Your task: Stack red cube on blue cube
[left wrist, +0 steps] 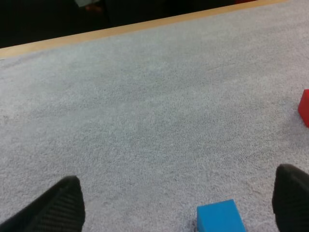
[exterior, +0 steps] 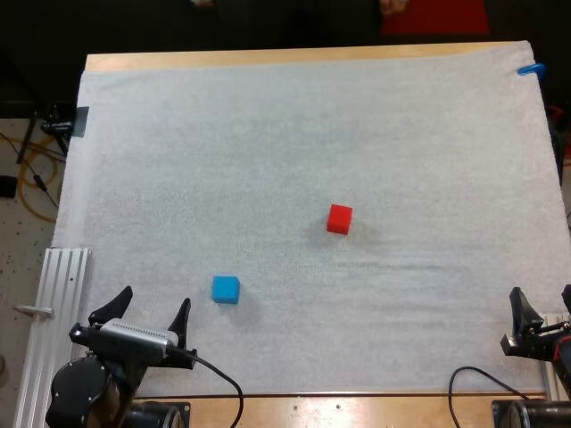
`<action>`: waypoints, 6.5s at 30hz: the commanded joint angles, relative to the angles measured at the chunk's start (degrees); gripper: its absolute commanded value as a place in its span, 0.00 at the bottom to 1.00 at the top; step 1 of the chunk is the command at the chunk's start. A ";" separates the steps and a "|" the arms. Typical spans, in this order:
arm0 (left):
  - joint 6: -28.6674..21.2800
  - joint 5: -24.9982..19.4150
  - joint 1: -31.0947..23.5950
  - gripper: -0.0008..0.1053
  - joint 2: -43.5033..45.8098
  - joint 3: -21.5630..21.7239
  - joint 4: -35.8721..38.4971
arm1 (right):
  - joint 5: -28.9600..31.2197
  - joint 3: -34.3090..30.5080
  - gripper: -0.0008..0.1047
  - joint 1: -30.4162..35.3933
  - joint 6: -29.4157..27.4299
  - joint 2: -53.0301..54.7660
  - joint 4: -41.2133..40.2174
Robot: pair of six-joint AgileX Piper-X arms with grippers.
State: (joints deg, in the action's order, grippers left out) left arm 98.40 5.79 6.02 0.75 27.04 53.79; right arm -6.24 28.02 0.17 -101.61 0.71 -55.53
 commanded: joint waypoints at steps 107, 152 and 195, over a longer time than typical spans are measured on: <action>-3.38 -4.06 18.15 0.73 -17.89 18.17 27.14 | 9.52 66.10 0.18 -58.56 -18.19 -103.97 -3.01; 0.73 -12.05 18.15 0.73 -17.79 18.17 28.66 | 7.34 75.51 0.18 -64.49 -15.68 -121.38 0.81; 0.73 -12.05 18.15 0.73 -17.79 18.17 28.66 | 4.74 75.51 0.81 -64.49 -16.44 -121.02 -0.49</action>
State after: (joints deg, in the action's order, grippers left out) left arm 98.43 -5.67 24.01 -17.08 45.03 82.33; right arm -1.61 103.05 -64.16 -117.64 -120.79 -55.57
